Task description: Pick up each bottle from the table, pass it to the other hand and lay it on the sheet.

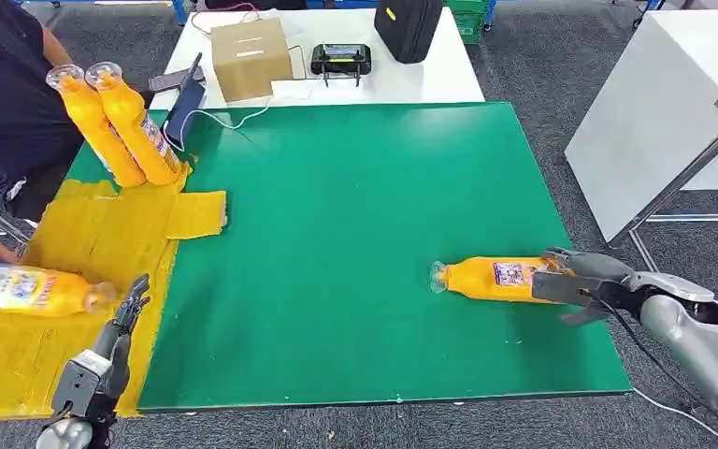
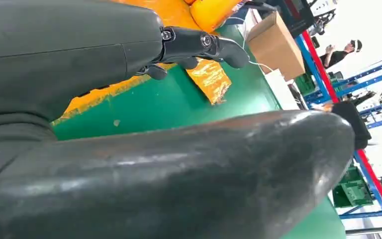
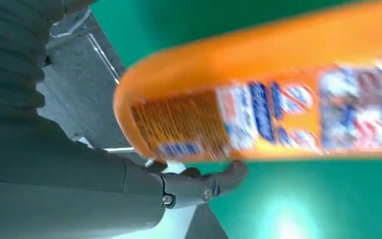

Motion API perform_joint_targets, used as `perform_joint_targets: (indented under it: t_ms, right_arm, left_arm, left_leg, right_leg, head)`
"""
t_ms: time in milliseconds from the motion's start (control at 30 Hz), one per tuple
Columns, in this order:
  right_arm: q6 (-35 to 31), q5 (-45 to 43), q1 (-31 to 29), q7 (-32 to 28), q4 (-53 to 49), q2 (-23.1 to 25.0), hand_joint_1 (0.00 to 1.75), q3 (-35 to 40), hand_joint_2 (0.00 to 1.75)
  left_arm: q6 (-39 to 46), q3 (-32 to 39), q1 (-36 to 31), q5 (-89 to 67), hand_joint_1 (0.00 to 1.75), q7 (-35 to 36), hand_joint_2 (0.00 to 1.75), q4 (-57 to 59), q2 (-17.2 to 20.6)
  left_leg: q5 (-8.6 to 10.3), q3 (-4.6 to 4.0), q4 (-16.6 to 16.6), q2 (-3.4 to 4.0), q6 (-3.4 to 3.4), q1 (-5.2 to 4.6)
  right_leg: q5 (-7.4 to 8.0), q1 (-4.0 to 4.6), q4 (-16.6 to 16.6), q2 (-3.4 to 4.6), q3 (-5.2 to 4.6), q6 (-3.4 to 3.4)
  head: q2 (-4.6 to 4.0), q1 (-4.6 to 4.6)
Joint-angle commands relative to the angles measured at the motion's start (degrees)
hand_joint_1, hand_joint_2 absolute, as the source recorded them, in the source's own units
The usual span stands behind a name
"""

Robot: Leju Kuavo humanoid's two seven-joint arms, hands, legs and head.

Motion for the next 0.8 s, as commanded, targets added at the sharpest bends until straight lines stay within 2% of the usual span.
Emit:
perform_joint_targets:
  t_ms: [33,100,200,267,333,400,433,467,500,533,567,633,667,700,767,800]
  right_arm:
    - [0.5,0.0,-0.5,0.3,0.0,-0.3,0.0,2.8,1.75]
    - [4.2,-2.0,0.1,1.4,-0.9,-2.9,0.0,4.2,1.75]
    - [6.0,-4.0,3.2,2.0,-3.3,-7.4,0.0,5.1,1.75]
    - [5.6,-4.0,5.5,1.9,-3.2,-8.3,0.0,5.8,1.75]
    - [4.3,-2.9,7.8,2.1,-0.2,-6.4,0.0,6.6,1.75]
    - [0.4,1.3,10.0,0.6,7.0,-1.5,0.0,7.1,1.75]
    - [-1.3,3.0,10.5,-0.1,9.7,0.6,0.45,6.9,1.75]
    - [-3.9,5.4,10.9,-1.1,14.5,4.2,1.47,6.6,1.75]
    - [-5.3,6.7,11.0,-1.9,18.4,7.1,1.41,6.4,1.75]
    - [-6.0,7.2,11.1,-2.0,20.1,8.7,1.45,6.3,1.75]
    - [-7.3,8.6,10.7,-2.5,22.7,10.3,1.5,6.1,1.75]
    - [-9.7,11.3,10.0,-2.7,27.2,14.4,1.71,4.9,1.75]
    - [-10.4,12.5,9.8,-2.6,28.6,15.7,1.75,4.5,1.75]
    - [-11.3,14.3,9.6,-2.1,30.6,18.1,1.75,3.9,1.75]
    - [-12.0,16.2,9.7,-1.5,32.9,20.9,1.75,3.6,1.75]
    - [-12.3,16.9,9.8,-1.4,33.7,21.8,1.75,3.5,1.75]
  left_arm:
    - [-0.3,0.5,-2.4,0.1,0.0,-1.5,0.0,3.9,-1.3]
    - [-0.4,-0.2,-3.3,0.0,0.0,-1.5,0.0,5.1,-1.0]
    - [-0.3,-1.2,-4.9,0.3,0.0,-1.5,0.0,6.9,-0.8]
    - [-0.3,-1.9,-5.9,0.6,0.0,-1.5,0.0,7.9,-0.7]
    - [-0.3,-3.1,-7.0,0.9,0.0,-1.5,0.0,9.0,-0.5]
    - [0.4,-4.7,-8.4,1.3,0.0,-1.5,0.0,10.8,-0.4]
    - [0.6,-5.0,-8.7,1.4,0.0,-1.5,0.0,11.2,-0.5]
    - [0.8,-5.4,-9.2,1.4,0.0,-1.5,0.0,11.7,-0.6]
    - [0.8,-5.8,-9.5,1.5,0.0,-1.5,0.0,11.9,-0.5]
    - [0.7,-6.0,-9.8,1.6,0.0,-1.5,0.0,12.1,-0.5]
    - [0.6,-6.2,-9.9,2.0,0.0,-1.5,0.0,12.2,-0.4]
    - [0.5,-6.3,-10.0,2.3,0.0,-1.5,0.0,12.2,-0.3]
    - [0.3,-6.1,-10.0,2.4,0.0,-1.5,0.0,12.2,-0.4]
    - [0.2,-6.0,-10.2,2.0,0.0,-1.5,0.0,12.4,-0.6]
    - [-0.2,-6.0,-10.7,1.8,0.0,-1.5,0.0,13.0,-0.8]
    - [-0.1,-6.1,-10.9,1.7,0.0,-1.5,0.0,13.1,-0.9]
  left_leg:
    - [-0.05,0.15,0.0,0.02,-0.07,0.07]
    - [-0.02,0.12,0.0,0.0,-0.05,0.03]
    - [-0.05,0.18,0.0,-0.19,-0.06,0.07]
    - [-0.05,0.19,0.0,-0.31,-0.06,0.08]
    - [-0.06,0.27,0.0,-0.37,-0.08,0.13]
    - [-0.05,0.35,-0.1,-0.39,-0.09,0.21]
    - [-0.02,0.31,-0.1,-0.3,-0.07,0.18]
    - [-0.02,0.43,-0.2,-0.35,-0.09,0.26]
    - [-0.05,0.45,-0.2,-0.28,-0.07,0.29]
    - [-0.06,0.5,-0.2,-0.21,-0.08,0.33]
    - [-0.12,0.59,-0.2,-0.05,-0.07,0.38]
    - [-0.19,0.68,-0.2,-0.06,-0.14,0.38]
    - [-0.35,1.01,-0.2,0.44,-0.18,0.49]
    - [-0.43,1.13,-0.2,0.53,-0.21,0.6]
    - [-1.19,1.99,-0.1,1.19,-0.41,1.03]
    - [-1.04,1.87,-0.2,1.29,-0.24,1.14]
  right_leg:
    - [-0.01,0.04,-0.1,0.26,0.15,-0.08]
    - [-0.01,0.01,-0.1,0.18,0.11,-0.06]
    - [-0.08,0.04,-0.1,0.06,0.23,-0.08]
    - [-0.1,0.03,-0.1,-0.04,0.27,-0.08]
    - [-0.1,0.08,-0.2,-0.06,0.39,-0.1]
    - [-0.05,0.15,-0.3,-0.05,0.55,-0.11]
    - [-0.02,0.13,-0.3,-0.06,0.47,-0.08]
    - [0.01,0.2,-0.4,-0.03,0.63,-0.11]
    - [0.04,0.24,-0.5,0.02,0.63,-0.12]
    - [0.08,0.27,-0.5,0.17,0.69,-0.14]
    - [0.1,0.34,-0.6,0.27,0.73,-0.14]
    - [0.08,0.38,-0.5,0.34,0.74,-0.14]
    - [0.15,0.5,-0.6,0.75,0.93,-0.14]
    - [0.2,0.62,-0.8,0.84,1.18,-0.18]
    - [-0.31,0.93,-1.0,1.38,1.47,-0.47]
    - [-0.36,1.07,-1.2,1.56,1.36,-0.55]
  head:
    - [0.0,-0.02]
    - [0.0,0.0]
    - [0.0,0.0]
    - [0.0,0.0]
    - [0.0,-0.02]
    - [0.0,0.0]
    - [0.0,0.0]
    - [0.0,0.02]
    - [0.0,0.0]
    - [0.0,0.0]
    - [0.0,-0.02]
    - [0.0,0.07]
    - [0.0,-0.13]
    - [0.0,-0.07]
    - [0.0,-0.05]
    - [0.0,-0.09]
